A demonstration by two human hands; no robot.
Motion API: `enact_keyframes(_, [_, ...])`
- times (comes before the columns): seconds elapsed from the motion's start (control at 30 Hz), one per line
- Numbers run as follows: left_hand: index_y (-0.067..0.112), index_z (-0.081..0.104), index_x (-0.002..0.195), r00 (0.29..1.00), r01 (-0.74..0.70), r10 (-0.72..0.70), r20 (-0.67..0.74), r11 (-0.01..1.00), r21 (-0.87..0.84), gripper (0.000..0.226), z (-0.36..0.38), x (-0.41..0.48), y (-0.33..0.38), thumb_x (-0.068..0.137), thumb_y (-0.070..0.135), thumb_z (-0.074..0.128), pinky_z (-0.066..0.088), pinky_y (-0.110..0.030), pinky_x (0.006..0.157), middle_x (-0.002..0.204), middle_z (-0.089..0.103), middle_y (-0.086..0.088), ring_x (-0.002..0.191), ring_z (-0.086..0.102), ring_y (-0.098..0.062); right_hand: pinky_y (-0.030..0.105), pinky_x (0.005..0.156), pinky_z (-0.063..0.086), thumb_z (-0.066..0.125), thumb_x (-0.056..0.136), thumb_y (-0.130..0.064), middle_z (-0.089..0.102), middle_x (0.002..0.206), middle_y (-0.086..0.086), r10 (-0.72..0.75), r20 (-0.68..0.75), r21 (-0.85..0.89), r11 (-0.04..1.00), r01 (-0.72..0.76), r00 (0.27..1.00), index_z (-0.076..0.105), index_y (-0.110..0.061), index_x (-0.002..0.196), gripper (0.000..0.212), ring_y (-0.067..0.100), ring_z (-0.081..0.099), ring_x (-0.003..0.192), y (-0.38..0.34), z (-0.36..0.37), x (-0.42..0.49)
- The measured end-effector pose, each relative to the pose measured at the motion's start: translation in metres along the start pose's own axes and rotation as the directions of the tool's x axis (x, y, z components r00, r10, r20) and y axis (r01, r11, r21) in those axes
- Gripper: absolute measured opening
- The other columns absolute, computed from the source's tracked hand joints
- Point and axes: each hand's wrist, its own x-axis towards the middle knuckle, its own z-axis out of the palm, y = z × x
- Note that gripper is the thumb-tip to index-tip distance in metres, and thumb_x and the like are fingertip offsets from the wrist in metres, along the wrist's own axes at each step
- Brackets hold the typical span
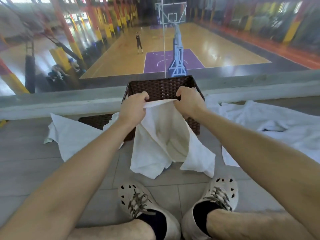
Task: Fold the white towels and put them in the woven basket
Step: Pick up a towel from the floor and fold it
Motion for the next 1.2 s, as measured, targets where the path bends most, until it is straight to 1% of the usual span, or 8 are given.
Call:
enact_keyframes(0.13, [0.026, 0.041, 0.102, 0.998, 0.000, -0.008, -0.065, 0.993, -0.116, 0.027, -0.025, -0.001, -0.007, 0.098, 0.007, 0.059, 0.056, -0.053, 0.064, 0.081, 0.065, 0.000, 0.069, 0.062, -0.026, 0.045, 0.056, 0.066, 0.044, 0.100, -0.003, 0.077, 0.073, 0.020, 0.043, 0.016, 0.230, 0.972, -0.045, 0.999, 0.065, -0.006, 0.105, 0.022, 0.029, 0.076, 0.052, -0.032, -0.063, 0.026])
enact_keyframes(0.23, [0.029, 0.050, 0.099, 0.995, 0.072, -0.083, -0.048, 0.977, -0.202, 0.019, -0.027, -0.010, -0.010, 0.103, 0.015, 0.063, 0.059, -0.049, 0.072, 0.083, 0.066, 0.004, 0.076, 0.065, -0.020, 0.042, 0.066, 0.068, 0.062, 0.100, -0.026, 0.079, 0.079, 0.010, -0.102, 0.186, 0.066, 0.994, 0.091, 0.977, 0.064, -0.013, 0.114, 0.019, 0.022, 0.078, 0.058, -0.044, -0.073, 0.025])
enact_keyframes(0.37, [0.022, 0.059, 0.105, 0.977, 0.165, -0.208, -0.041, 0.868, -0.468, 0.018, -0.020, -0.017, -0.003, 0.100, 0.011, 0.072, 0.060, -0.036, 0.085, 0.099, 0.076, 0.005, 0.094, 0.073, -0.007, 0.043, 0.077, 0.062, 0.070, 0.073, -0.086, 0.067, 0.103, -0.001, -0.141, 0.260, -0.331, 0.916, 0.225, 0.955, 0.059, -0.019, 0.115, 0.080, 0.024, 0.070, 0.088, -0.030, 0.000, -0.004])
enact_keyframes(0.53, [0.022, 0.058, 0.097, 0.993, 0.069, -0.106, -0.051, 0.875, -0.480, 0.023, -0.028, -0.020, 0.005, 0.098, 0.008, 0.075, 0.062, -0.034, 0.090, 0.099, 0.078, 0.008, 0.098, 0.075, -0.005, 0.038, 0.069, 0.052, 0.060, 0.085, -0.083, 0.063, 0.087, -0.008, -0.172, 0.215, -0.246, 0.943, 0.224, 0.961, 0.059, -0.024, 0.094, 0.060, 0.023, 0.068, 0.087, -0.011, 0.053, -0.016])
enact_keyframes(0.63, [0.018, 0.057, 0.091, 0.993, 0.039, -0.092, -0.077, 0.857, -0.514, 0.023, -0.035, -0.017, 0.007, 0.096, 0.006, 0.076, 0.063, -0.038, 0.089, 0.094, 0.080, 0.006, 0.093, 0.076, -0.008, 0.040, 0.071, 0.057, 0.046, 0.077, -0.094, 0.065, 0.086, -0.006, -0.147, 0.153, -0.223, 0.958, 0.179, 0.977, 0.058, -0.020, 0.098, 0.078, 0.022, 0.066, 0.081, -0.025, 0.052, -0.018])
enact_keyframes(0.8, [0.021, 0.057, 0.086, 0.994, -0.048, -0.002, -0.108, 0.889, -0.455, 0.025, -0.031, -0.017, 0.007, 0.095, 0.004, 0.074, 0.062, -0.035, 0.083, 0.093, 0.078, 0.008, 0.092, 0.075, -0.008, 0.035, 0.059, 0.051, 0.055, 0.098, -0.034, 0.062, 0.071, 0.006, -0.185, 0.069, -0.157, 0.968, 0.194, 0.980, 0.049, -0.016, 0.067, 0.036, 0.034, 0.071, 0.074, -0.033, 0.038, 0.000])
enact_keyframes(0.93, [0.023, 0.068, 0.081, 0.964, -0.265, 0.257, -0.070, 0.951, -0.159, 0.033, -0.018, -0.017, 0.005, 0.084, -0.009, 0.061, 0.055, -0.046, 0.075, 0.092, 0.068, 0.003, 0.086, 0.065, -0.021, 0.037, 0.056, 0.064, 0.047, 0.093, -0.014, 0.071, 0.056, 0.010, -0.168, 0.146, 0.014, 0.986, 0.168, 0.975, 0.066, -0.007, 0.085, 0.022, 0.024, 0.071, 0.046, -0.048, 0.003, 0.009])
enact_keyframes(1.2, [0.045, 0.078, 0.119, 0.956, 0.145, 0.001, 0.295, 0.868, -0.475, 0.047, 0.002, -0.020, 0.016, 0.077, 0.064, 0.087, 0.046, -0.031, 0.102, 0.123, 0.065, 0.018, 0.121, 0.056, -0.006, 0.040, 0.062, 0.067, 0.050, 0.102, -0.019, 0.077, 0.079, 0.017, -0.049, 0.032, 0.305, 0.952, 0.037, 0.998, 0.062, -0.015, 0.117, 0.019, 0.030, 0.076, 0.053, -0.062, -0.074, 0.023])
